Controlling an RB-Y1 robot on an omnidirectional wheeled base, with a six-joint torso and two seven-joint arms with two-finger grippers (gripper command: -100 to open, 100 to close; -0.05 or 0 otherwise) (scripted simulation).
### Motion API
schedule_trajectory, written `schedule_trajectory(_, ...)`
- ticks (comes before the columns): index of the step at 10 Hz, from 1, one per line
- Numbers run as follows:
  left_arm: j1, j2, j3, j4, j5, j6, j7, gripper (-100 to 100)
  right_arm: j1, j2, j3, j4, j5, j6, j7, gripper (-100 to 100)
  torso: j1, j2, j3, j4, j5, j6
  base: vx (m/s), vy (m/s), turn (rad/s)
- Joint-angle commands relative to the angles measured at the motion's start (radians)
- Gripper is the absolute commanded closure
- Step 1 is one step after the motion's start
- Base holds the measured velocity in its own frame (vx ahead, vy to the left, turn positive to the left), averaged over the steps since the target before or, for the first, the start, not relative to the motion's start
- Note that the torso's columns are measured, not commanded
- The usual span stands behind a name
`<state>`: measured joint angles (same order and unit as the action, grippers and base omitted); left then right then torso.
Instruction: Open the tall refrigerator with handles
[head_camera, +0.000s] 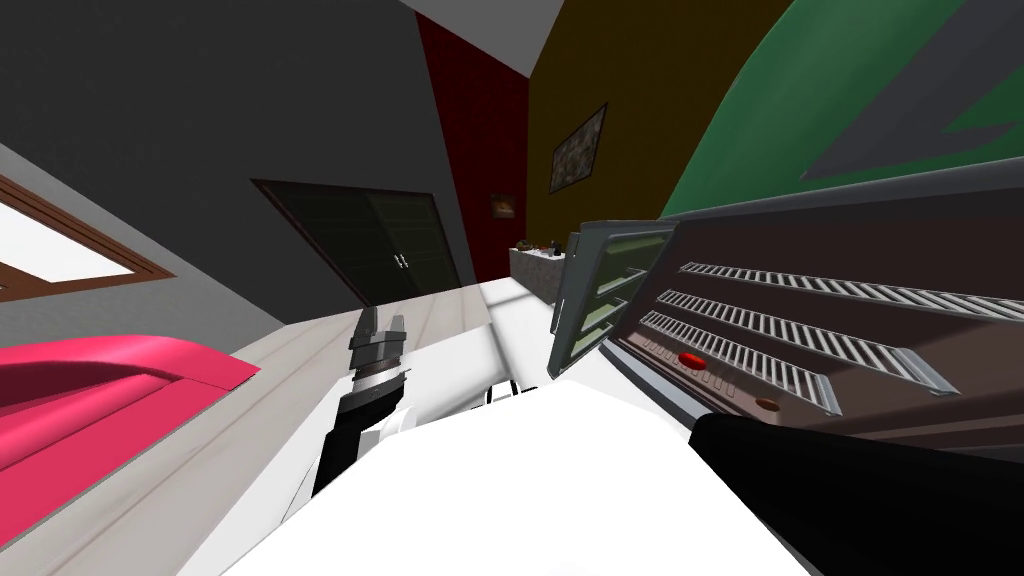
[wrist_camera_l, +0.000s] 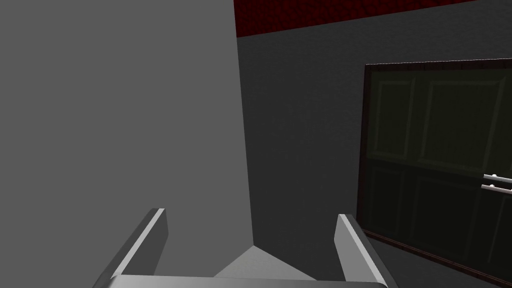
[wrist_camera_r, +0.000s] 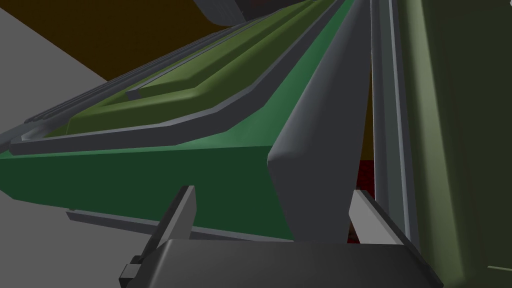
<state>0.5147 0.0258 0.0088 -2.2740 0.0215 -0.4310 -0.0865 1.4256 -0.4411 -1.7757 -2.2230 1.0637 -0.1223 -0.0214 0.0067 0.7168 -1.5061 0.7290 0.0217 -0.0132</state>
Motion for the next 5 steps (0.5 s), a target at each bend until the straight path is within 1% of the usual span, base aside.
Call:
schedule_trajectory(1,0.0,0.0,0.0,0.0,0.0,0.0,0.0,0,0.007,-0.016,-0.044,0.02,-0.013,0.015,-0.014,-100,0.002,0.0,0.0,0.0,0.001,0.0,0.007,-0.006,-0.016)
schedule_trajectory(2,0.0,0.0,0.0,0.0,0.0,0.0,0.0,0,0.007,-0.016,-0.044,0.02,-0.013,0.015,-0.014,-100,0.002,-0.001,-0.002,-0.001,0.002,-0.001,0.012,-0.009,-0.014)
schedule_trajectory(3,0.0,0.0,0.0,0.0,0.0,0.0,0.0,0,0.015,-0.002,-0.018,0.006,-0.011,-0.008,-0.014,-100,0.004,-0.002,-0.003,-0.001,0.003,-0.001,-0.015,0.0,-0.059)
schedule_trajectory(4,0.0,0.0,0.0,0.0,0.0,0.0,0.0,0,0.016,0.002,-0.014,0.005,-0.011,-0.017,-0.014,0,0.005,0.0,0.002,-0.001,-0.002,0.001,-0.023,0.016,-0.061)
schedule_trajectory(5,0.0,0.0,0.0,0.0,0.0,0.0,0.0,0,0.015,0.007,-0.007,0.004,-0.011,-0.023,-0.014,0,0.004,0.004,0.007,0.0,-0.006,0.003,-0.018,0.017,-0.048)
